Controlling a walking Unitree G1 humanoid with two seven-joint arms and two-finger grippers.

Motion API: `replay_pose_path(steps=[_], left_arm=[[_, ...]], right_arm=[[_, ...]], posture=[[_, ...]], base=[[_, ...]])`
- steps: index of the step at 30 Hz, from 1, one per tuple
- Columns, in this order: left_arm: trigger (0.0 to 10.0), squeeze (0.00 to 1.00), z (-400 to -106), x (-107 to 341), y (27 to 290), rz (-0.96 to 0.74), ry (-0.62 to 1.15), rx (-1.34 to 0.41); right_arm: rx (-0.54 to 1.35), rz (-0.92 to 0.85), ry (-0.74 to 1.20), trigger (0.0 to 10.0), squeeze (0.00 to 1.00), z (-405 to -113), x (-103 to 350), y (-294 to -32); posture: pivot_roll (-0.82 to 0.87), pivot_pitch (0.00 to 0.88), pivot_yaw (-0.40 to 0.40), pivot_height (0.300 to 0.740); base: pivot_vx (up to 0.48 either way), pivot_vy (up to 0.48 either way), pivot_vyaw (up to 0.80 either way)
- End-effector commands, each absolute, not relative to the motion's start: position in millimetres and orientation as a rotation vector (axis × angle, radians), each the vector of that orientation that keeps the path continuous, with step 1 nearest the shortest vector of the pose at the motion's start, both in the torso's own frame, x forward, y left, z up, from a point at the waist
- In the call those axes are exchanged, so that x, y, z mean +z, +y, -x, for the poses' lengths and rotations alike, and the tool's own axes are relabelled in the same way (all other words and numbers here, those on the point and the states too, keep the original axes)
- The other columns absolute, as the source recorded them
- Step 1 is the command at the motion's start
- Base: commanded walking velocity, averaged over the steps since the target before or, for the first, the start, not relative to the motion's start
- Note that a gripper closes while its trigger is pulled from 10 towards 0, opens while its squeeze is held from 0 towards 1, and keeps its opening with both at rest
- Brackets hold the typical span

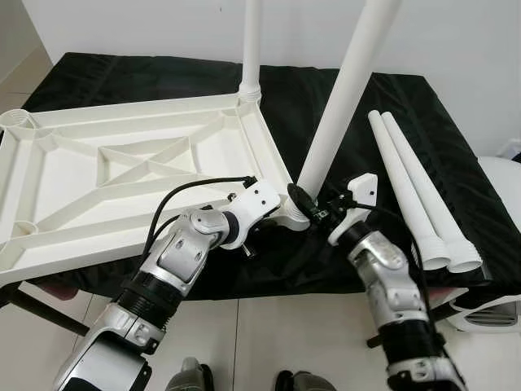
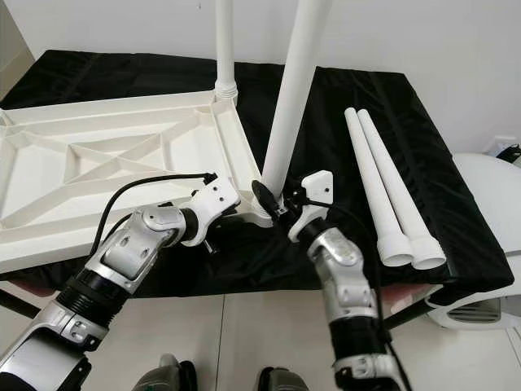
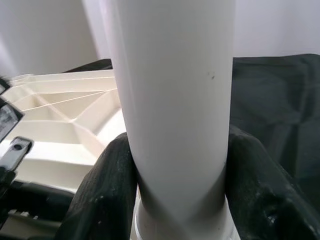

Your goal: Building children table

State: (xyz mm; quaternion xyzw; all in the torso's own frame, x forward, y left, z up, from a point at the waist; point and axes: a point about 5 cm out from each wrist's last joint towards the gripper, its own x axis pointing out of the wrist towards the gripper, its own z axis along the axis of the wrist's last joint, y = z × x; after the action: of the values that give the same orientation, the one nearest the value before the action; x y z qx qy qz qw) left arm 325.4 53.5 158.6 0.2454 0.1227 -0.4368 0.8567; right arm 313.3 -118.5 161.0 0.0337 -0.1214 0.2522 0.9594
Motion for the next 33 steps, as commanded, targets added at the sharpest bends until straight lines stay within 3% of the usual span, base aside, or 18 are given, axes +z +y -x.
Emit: replay_pose_path(steps=[1, 8, 22, 23, 24, 25, 33], left_arm=[[10.0, 0.0, -321, 154, 48, -0.523, 0.265, -0.927], [10.0, 0.0, -322, 155, 50, -0.525, 0.266, -0.92], [10.0, 0.0, -325, 158, 51, -0.533, 0.258, -0.921], [10.0, 0.0, -325, 158, 51, -0.534, 0.259, -0.921], [10.0, 0.0, -325, 158, 51, -0.534, 0.259, -0.921], [10.0, 0.0, -325, 158, 51, -0.535, 0.259, -0.921], [10.0, 0.0, -325, 157, 51, -0.536, 0.259, -0.925]], right_arm=[[0.477, -0.096, -0.242, 10.0, 0.0, -312, 164, -108], [0.265, -0.106, -0.207, 10.0, 0.0, -313, 163, -99], [0.052, -0.081, -0.178, 10.0, 0.0, -308, 160, -92], [0.052, -0.084, -0.177, 10.0, 0.53, -308, 161, -92], [0.053, -0.087, -0.175, 10.0, 0.53, -308, 161, -92], [0.063, -0.101, -0.171, 10.0, 1.0, -308, 161, -91], [0.084, -0.12, -0.188, 10.0, 1.0, -307, 164, -93]], posture=[[-0.07, 0.112, -0.021, 0.74], [-0.07, 0.113, -0.023, 0.74], [-0.07, 0.115, -0.014, 0.74], [-0.07, 0.113, -0.013, 0.74], [-0.07, 0.113, -0.013, 0.74], [-0.07, 0.109, -0.013, 0.74], [-0.07, 0.106, -0.015, 0.74]], base=[[0.0, 0.0, 0.0], [0.0, 0.0, 0.0], [0.0, 0.0, 0.0], [0.0, 0.0, 0.0], [0.0, 0.0, 0.0], [0.0, 0.0, 0.0], [0.0, 0.0, 0.0]])
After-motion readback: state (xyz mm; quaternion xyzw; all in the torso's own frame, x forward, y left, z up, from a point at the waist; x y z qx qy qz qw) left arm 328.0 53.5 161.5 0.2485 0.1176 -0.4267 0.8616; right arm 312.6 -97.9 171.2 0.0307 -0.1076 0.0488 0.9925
